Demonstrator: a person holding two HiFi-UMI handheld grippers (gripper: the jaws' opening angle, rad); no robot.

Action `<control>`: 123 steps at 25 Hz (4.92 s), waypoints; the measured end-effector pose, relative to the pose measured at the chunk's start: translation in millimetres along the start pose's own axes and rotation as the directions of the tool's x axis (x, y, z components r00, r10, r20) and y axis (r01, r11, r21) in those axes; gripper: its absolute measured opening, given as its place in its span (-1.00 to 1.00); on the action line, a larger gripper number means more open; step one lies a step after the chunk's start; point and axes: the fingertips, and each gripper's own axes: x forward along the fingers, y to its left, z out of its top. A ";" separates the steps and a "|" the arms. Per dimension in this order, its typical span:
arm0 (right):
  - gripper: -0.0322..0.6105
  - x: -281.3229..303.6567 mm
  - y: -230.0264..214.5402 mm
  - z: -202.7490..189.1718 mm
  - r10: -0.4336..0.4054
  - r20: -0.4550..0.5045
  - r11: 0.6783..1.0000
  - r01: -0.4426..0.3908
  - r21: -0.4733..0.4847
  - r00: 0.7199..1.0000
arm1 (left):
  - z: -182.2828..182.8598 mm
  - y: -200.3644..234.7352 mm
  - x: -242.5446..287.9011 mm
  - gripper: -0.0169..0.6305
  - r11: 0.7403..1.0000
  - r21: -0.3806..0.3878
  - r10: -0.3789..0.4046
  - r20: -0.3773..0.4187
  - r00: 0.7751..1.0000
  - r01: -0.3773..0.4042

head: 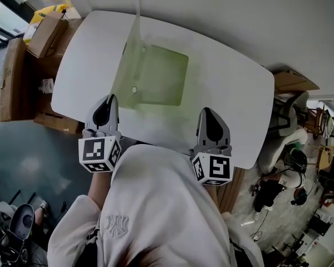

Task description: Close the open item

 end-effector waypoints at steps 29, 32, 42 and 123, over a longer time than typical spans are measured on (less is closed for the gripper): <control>-0.87 -41.9 -44.2 -14.5 -0.061 0.022 0.998 0.060 0.033 0.998 | -11.2 -82.5 14.6 -0.91 0.986 0.126 -0.104 -0.039 0.994 0.108; -0.87 -44.2 -50.8 -16.6 -0.059 0.025 0.998 0.058 0.036 0.998 | -13.8 -91.4 16.9 -0.91 0.984 0.143 -0.104 -0.041 0.994 0.109; -0.87 -42.7 -56.6 -23.0 -0.036 0.028 0.998 0.034 0.048 0.999 | -27.1 -119.6 23.5 -0.91 0.968 0.198 -0.140 -0.075 0.987 0.152; -0.87 -42.3 -83.0 -54.1 -0.071 -0.021 0.989 0.073 0.129 0.997 | -176.0 -233.5 92.0 -0.82 0.792 0.336 -0.323 -0.479 0.817 0.510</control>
